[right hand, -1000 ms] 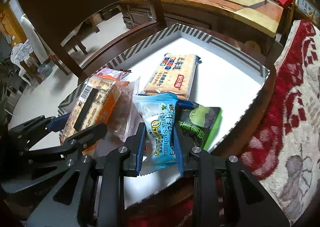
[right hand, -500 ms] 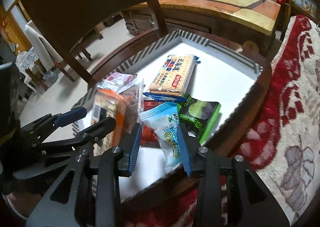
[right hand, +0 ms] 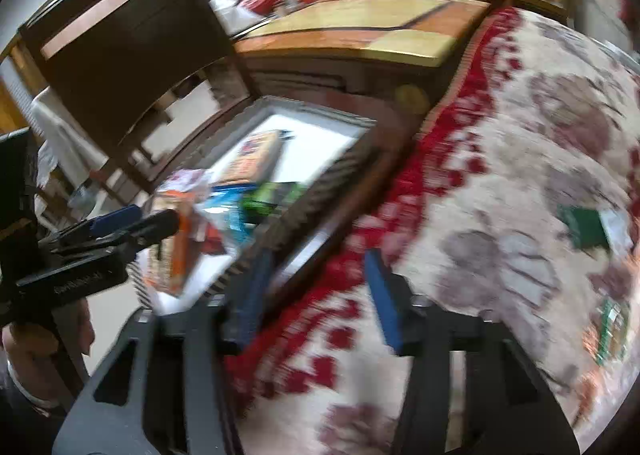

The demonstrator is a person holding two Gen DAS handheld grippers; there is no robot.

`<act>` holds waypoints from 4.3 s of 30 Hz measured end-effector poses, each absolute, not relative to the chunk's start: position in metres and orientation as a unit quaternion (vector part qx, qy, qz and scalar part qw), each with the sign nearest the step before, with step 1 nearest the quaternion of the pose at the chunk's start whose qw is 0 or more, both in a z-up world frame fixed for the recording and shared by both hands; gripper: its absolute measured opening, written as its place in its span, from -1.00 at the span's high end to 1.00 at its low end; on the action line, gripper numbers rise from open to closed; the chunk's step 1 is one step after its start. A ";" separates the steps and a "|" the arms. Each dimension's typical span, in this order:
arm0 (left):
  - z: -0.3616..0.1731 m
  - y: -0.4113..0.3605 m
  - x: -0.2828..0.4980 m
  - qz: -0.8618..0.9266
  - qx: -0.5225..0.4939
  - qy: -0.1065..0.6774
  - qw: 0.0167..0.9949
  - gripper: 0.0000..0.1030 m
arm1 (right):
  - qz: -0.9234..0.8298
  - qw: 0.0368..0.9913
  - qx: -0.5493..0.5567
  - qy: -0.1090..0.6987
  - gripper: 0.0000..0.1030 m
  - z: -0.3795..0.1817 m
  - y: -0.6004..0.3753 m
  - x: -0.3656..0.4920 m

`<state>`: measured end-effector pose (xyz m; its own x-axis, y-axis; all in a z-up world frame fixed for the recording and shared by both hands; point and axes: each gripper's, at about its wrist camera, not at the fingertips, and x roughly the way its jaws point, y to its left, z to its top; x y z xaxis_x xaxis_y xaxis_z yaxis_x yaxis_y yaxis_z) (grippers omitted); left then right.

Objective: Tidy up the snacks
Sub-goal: 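Open both grippers and move them back over the blanket, then grasp the green-striped nut bag with right gripper while left grasps the dark green packet, then carry the nut bag with right gripper while left carries the dark green packet over the tray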

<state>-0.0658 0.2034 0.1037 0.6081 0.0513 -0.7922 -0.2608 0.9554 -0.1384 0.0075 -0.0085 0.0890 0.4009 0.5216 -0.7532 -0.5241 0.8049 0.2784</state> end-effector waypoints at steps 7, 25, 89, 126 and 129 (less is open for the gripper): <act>0.098 0.144 -0.042 0.026 -0.100 0.453 0.885 -0.64 | 0.238 0.855 0.030 0.459 -0.05 0.077 -0.102 0.014; 0.078 0.036 0.004 -0.077 -0.040 0.497 0.863 -0.64 | 0.134 0.864 0.047 0.483 -0.09 0.055 -0.232 0.037; 0.014 -0.135 0.174 -0.280 0.142 0.512 0.800 0.10 | 0.153 0.847 0.227 0.457 0.63 0.044 -0.297 0.041; 0.097 0.129 -0.042 0.010 -0.029 0.460 0.888 0.10 | 0.336 0.807 0.145 0.464 0.62 0.071 -0.104 -0.009; 0.098 0.142 -0.050 0.026 -0.034 0.456 0.889 0.10 | 0.349 0.801 0.128 0.469 0.62 0.073 -0.084 -0.013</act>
